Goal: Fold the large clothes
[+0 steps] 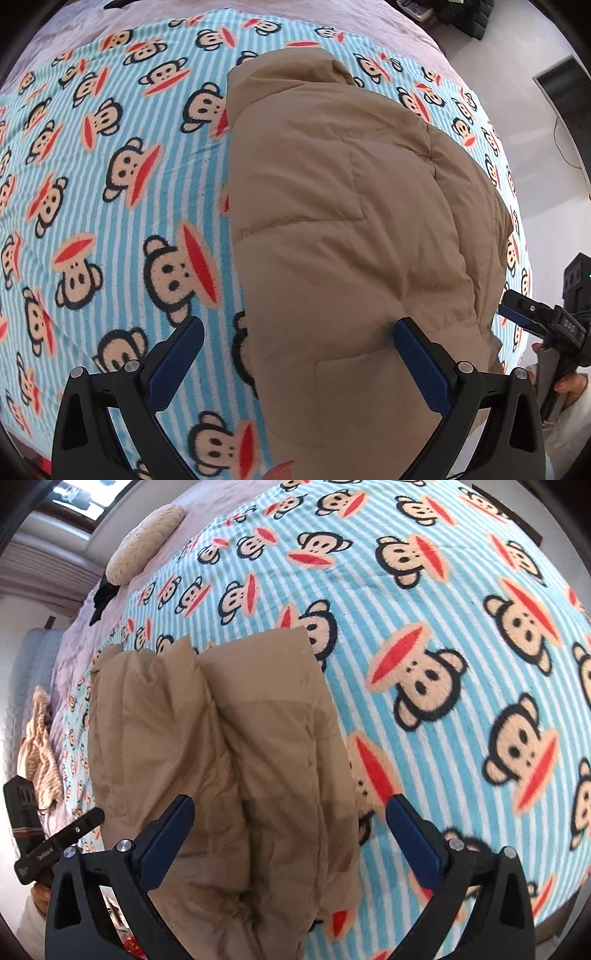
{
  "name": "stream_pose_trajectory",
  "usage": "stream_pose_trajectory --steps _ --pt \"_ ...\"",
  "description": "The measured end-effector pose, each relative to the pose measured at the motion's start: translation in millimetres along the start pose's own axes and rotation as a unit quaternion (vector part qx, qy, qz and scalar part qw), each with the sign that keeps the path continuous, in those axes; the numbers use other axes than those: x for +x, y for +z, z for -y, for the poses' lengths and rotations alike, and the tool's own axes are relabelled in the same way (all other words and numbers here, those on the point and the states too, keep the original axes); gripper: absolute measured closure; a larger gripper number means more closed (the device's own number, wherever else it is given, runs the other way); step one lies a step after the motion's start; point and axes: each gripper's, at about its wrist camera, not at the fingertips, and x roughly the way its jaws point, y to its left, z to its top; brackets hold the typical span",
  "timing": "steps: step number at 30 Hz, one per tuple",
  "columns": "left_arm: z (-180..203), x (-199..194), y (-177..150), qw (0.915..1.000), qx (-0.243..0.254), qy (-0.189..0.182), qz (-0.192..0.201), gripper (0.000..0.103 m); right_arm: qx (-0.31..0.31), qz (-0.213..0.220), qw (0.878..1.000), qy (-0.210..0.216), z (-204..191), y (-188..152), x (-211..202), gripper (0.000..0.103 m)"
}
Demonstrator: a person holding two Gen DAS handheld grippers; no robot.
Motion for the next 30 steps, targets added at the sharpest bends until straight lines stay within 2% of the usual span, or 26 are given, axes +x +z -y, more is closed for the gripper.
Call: stream_pose_trajectory --steps 7,13,15,16,19,24,27,30 --pt "-2 9 4 0.9994 -0.013 -0.029 -0.013 0.0 0.013 -0.028 0.997 0.065 19 18 16 0.0" --pt "-14 17 12 0.9979 -0.035 -0.053 -0.016 0.0 -0.012 -0.076 0.989 0.128 9 30 27 0.0" --pt "-19 22 16 0.9972 -0.032 -0.065 -0.015 0.0 -0.029 -0.09 0.987 0.128 3 33 31 0.0" --pt "-22 24 17 0.9964 -0.033 -0.076 -0.018 0.0 -0.041 -0.094 0.988 0.113 0 35 35 0.0" --pt "-36 39 23 0.9881 -0.043 -0.143 -0.039 0.0 -0.057 -0.109 0.989 0.088 -1 43 51 0.0" --pt "-45 66 28 0.9743 -0.049 -0.212 -0.06 0.0 -0.066 -0.142 0.981 0.117 3 55 83 0.0" --pt "-51 81 33 0.9645 -0.065 -0.247 -0.069 0.0 -0.06 -0.161 0.97 0.173 3 60 97 0.0" --pt "-53 91 36 0.9569 -0.073 -0.271 -0.075 0.0 -0.032 -0.175 0.952 0.247 5 65 110 0.0"
